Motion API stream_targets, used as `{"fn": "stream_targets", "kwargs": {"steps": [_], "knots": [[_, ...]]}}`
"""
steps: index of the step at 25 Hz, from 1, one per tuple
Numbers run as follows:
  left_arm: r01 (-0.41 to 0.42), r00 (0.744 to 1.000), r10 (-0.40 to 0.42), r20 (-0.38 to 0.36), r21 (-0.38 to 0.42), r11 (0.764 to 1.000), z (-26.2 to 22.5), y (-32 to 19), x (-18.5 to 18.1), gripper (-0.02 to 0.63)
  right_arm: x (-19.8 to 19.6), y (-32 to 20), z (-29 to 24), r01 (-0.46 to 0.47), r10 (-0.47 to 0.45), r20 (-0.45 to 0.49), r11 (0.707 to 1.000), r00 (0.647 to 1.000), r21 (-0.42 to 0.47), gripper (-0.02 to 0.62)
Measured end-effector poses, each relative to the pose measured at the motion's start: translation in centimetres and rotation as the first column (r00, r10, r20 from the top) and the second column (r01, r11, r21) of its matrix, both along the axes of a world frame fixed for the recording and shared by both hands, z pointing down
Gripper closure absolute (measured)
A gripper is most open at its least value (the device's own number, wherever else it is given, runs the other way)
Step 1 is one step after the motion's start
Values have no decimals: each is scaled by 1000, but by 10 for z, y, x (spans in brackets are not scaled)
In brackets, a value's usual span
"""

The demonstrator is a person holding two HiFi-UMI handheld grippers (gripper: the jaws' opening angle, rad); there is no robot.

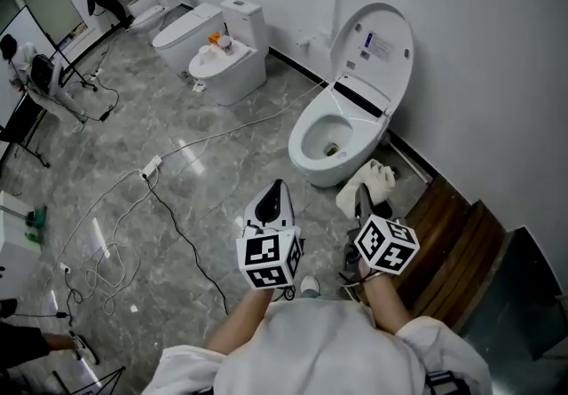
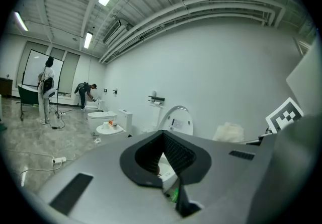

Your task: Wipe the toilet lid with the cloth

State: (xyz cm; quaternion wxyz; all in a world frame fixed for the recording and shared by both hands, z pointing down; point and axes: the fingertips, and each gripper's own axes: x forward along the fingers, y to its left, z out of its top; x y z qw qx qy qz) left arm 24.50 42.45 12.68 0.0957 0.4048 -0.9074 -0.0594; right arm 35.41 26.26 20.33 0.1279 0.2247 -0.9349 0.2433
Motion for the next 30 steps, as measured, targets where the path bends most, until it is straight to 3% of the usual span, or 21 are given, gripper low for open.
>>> {"fn": "stream_targets", "kwargs": {"steps": [8, 15, 23, 30], "knots": [[-50, 999, 50, 14, -7, 999, -1, -54, -49, 603, -34, -42, 7, -47, 47, -8, 998, 999, -32, 508], [-189, 981, 189, 41, -9, 982, 8, -124, -103, 603, -64, -97, 24, -218, 219, 14, 973, 976, -78, 508], [-339, 938, 339, 65, -11, 941, -10, -206, -203, 603, -150, -154, 16, -346, 348, 12, 934, 937, -86, 508], [-360, 933, 358, 36, 57, 931, -22, -253, -307, 603, -236, -188, -15, -371, 371, 4, 928, 928, -9, 508]]}}
